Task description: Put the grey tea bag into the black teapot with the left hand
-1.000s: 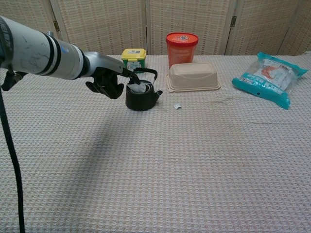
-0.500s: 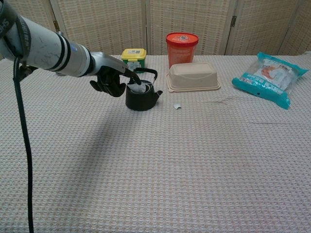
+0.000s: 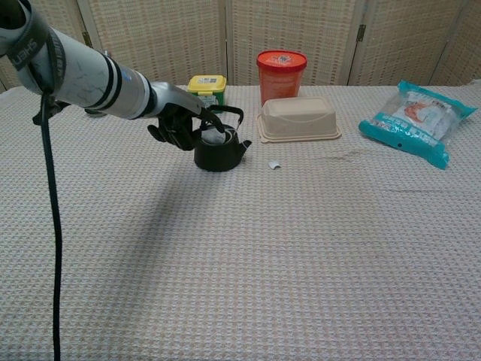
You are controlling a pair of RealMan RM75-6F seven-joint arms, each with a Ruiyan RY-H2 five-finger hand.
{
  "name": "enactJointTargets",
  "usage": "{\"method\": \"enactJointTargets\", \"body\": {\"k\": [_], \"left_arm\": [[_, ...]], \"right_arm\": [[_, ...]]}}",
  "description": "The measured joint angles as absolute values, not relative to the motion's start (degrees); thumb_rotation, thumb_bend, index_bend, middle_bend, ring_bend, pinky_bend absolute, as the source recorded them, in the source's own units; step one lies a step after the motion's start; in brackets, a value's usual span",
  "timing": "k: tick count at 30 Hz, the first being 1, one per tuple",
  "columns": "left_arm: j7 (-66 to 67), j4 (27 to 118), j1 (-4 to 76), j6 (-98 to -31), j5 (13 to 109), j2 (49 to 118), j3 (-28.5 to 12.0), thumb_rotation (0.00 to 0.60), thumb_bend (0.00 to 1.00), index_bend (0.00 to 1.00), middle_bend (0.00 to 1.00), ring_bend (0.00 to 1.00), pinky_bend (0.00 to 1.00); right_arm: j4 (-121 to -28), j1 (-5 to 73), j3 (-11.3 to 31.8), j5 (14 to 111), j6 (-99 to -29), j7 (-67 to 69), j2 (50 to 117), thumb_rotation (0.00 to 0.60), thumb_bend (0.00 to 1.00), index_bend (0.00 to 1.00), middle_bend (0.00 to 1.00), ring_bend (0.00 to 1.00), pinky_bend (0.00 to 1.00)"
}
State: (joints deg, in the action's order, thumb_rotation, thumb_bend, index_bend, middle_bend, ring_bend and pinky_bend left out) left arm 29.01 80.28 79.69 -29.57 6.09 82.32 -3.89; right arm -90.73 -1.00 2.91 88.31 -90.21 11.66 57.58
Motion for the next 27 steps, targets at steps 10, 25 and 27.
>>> {"method": "enactJointTargets", "body": {"k": [10, 25, 27], "left_arm": [[25.1, 75.7, 80.6, -26.2, 8.4, 83.8, -1.3, 0.6, 0.9, 0.0, 1.0, 1.0, 1.0], [17.5, 67.4, 78.6, -20.5, 17.7, 87.8, 1.4, 0.6, 0.9, 0.0, 1.0, 1.0, 1.0], [16.3, 66.8, 78.4, -20.0, 18.9, 88.2, 1.4, 0.6, 0.9, 0.0, 1.0, 1.0, 1.0]], "right_arm": [[-90.8, -0.8, 3.2, 87.5, -89.6, 11.0, 57.7, 0.6, 0.26, 0.0, 0.0, 0.0, 0.0], [-91.5, -0.3, 3.5, 86.4, -88.5, 8.8, 58.2, 0.6, 0.26, 0.0, 0.0, 0.0, 0.0], [-91.6, -0.3, 3.5, 86.4, -88.5, 8.7, 58.3, 0.6, 0.26, 0.0, 0.0, 0.0, 0.0]]}}
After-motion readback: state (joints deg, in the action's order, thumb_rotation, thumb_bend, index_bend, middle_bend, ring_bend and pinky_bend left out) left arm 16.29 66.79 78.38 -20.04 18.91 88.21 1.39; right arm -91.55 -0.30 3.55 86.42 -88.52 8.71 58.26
